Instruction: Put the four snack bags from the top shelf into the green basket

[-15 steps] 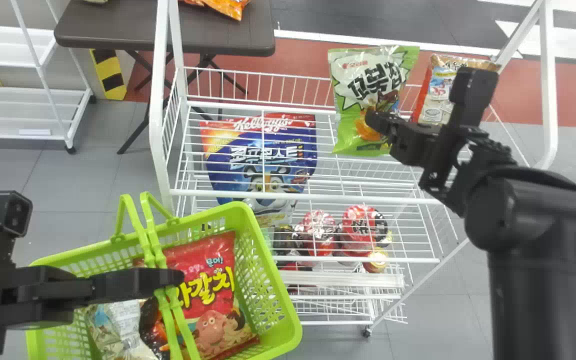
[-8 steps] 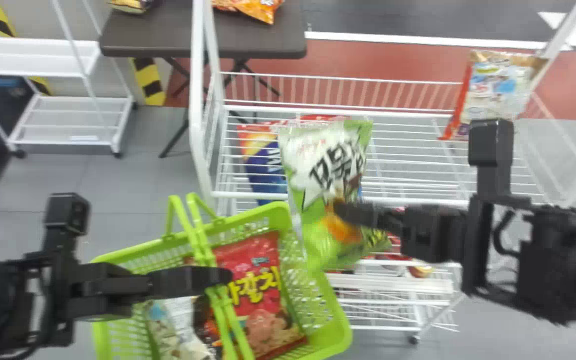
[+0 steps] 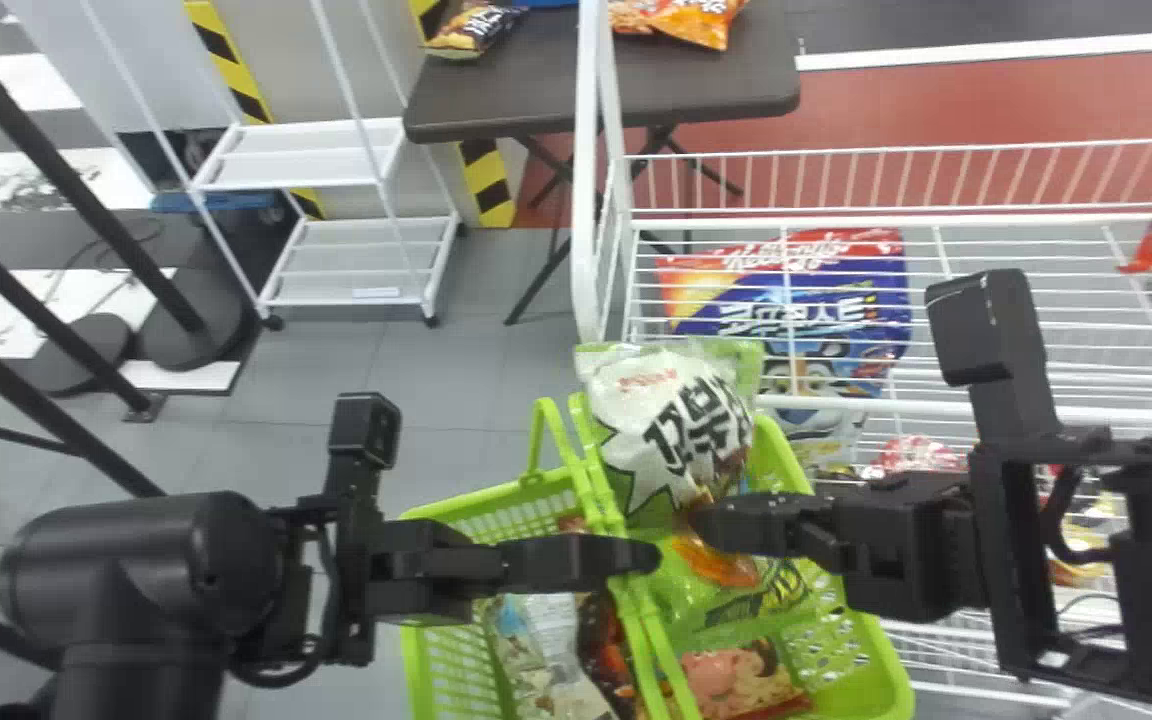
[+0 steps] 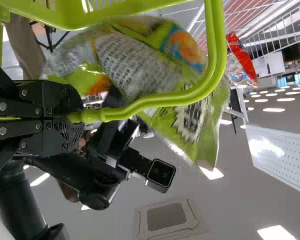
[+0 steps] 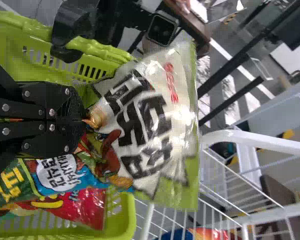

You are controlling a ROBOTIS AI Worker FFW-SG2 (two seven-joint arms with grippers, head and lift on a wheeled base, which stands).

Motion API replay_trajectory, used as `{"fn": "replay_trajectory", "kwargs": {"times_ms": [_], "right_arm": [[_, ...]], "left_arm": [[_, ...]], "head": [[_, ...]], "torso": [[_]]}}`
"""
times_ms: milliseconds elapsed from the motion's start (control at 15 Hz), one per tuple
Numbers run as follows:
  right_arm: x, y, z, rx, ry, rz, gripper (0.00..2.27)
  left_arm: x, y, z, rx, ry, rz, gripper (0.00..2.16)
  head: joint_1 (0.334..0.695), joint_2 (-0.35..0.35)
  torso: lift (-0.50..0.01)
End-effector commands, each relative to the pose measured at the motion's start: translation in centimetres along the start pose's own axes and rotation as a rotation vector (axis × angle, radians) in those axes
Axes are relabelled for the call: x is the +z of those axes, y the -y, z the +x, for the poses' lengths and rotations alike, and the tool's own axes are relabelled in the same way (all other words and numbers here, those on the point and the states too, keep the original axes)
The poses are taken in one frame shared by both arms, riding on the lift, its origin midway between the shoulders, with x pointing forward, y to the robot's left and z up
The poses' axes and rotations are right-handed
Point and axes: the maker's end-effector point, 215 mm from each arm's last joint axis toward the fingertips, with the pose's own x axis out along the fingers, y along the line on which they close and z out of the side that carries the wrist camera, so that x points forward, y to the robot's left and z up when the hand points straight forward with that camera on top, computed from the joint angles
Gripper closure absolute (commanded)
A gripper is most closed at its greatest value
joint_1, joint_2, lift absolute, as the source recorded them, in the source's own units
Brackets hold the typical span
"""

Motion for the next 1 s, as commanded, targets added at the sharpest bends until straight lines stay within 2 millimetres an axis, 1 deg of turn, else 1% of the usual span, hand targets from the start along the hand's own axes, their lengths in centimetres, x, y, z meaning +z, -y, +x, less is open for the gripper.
{"fn": "replay_trajectory", "kwargs": {"times_ms": [0,67,133,200,267,333,400,467,533,600,667,733,800,933], "right_arm": [[-1.6,0.2,1.0,-0.015,-0.046,0.002,1.91],[-2.3,0.6,1.1,-0.028,-0.063,-0.004,1.16],[-2.8,0.9,1.1,-0.04,-0.076,-0.013,0.05],[-2.8,1.1,0.8,-0.045,-0.07,-0.013,0.0],[-2.2,1.1,0.1,-0.049,-0.049,-0.016,0.0],[-1.0,1.0,-1.1,-0.053,-0.009,-0.025,0.03],[0.3,1.4,-2.6,-0.065,0.035,-0.028,0.05],[1.5,2.7,-4.3,-0.102,0.077,-0.024,0.06],[2.5,5.5,-6.3,-0.164,0.118,0.004,0.06],[4.3,8.8,-8.9,-0.246,0.173,0.024,0.06],[5.0,12.1,-10.7,-0.33,0.193,0.044,0.06],[4.3,16.6,-12.1,-0.444,0.178,0.09,0.06],[2.9,21.1,-13.3,-0.556,0.147,0.141,0.06],[7.5,28.9,-15.9,-0.746,0.279,0.063,0.06]], "left_arm": [[-0.1,0.2,-0.1,-0.011,0.001,-0.008,2.15],[-0.1,0.2,-0.1,-0.011,0.001,-0.008,2.15],[-0.1,0.3,0.0,-0.012,0.0,-0.007,2.15],[-0.1,0.2,0.0,-0.012,-0.001,-0.009,2.15],[-0.1,0.2,0.0,-0.012,-0.001,-0.009,2.15],[-0.1,0.2,0.0,-0.012,0.001,-0.01,2.15],[-0.1,0.1,0.0,-0.012,0.001,-0.012,2.15],[-0.2,0.2,0.0,-0.011,0.001,-0.012,2.15],[-0.2,0.1,0.1,-0.012,-0.002,-0.013,2.15],[-0.3,0.2,0.1,-0.012,-0.006,-0.012,2.15],[-0.3,0.2,0.2,-0.012,-0.007,-0.013,2.15],[-0.3,0.2,0.2,-0.012,-0.007,-0.013,2.15],[-0.4,0.2,0.2,-0.013,-0.009,-0.013,2.15],[-0.4,0.1,0.1,-0.011,-0.008,-0.016,2.15]], "head": [[0.695,0.245],[0.695,0.252],[0.695,0.255],[0.695,0.255],[0.695,0.253],[0.695,0.25],[0.695,0.238],[0.695,0.228],[0.695,0.214],[0.695,0.189],[0.695,0.114],[0.695,0.06],[0.695,0.013],[0.695,-0.088]], "torso": [[0.0],[0.0],[0.0],[0.0],[0.0],[0.0],[0.0],[0.0],[0.0],[0.0],[0.0],[0.0],[0.0],[0.0]]}}
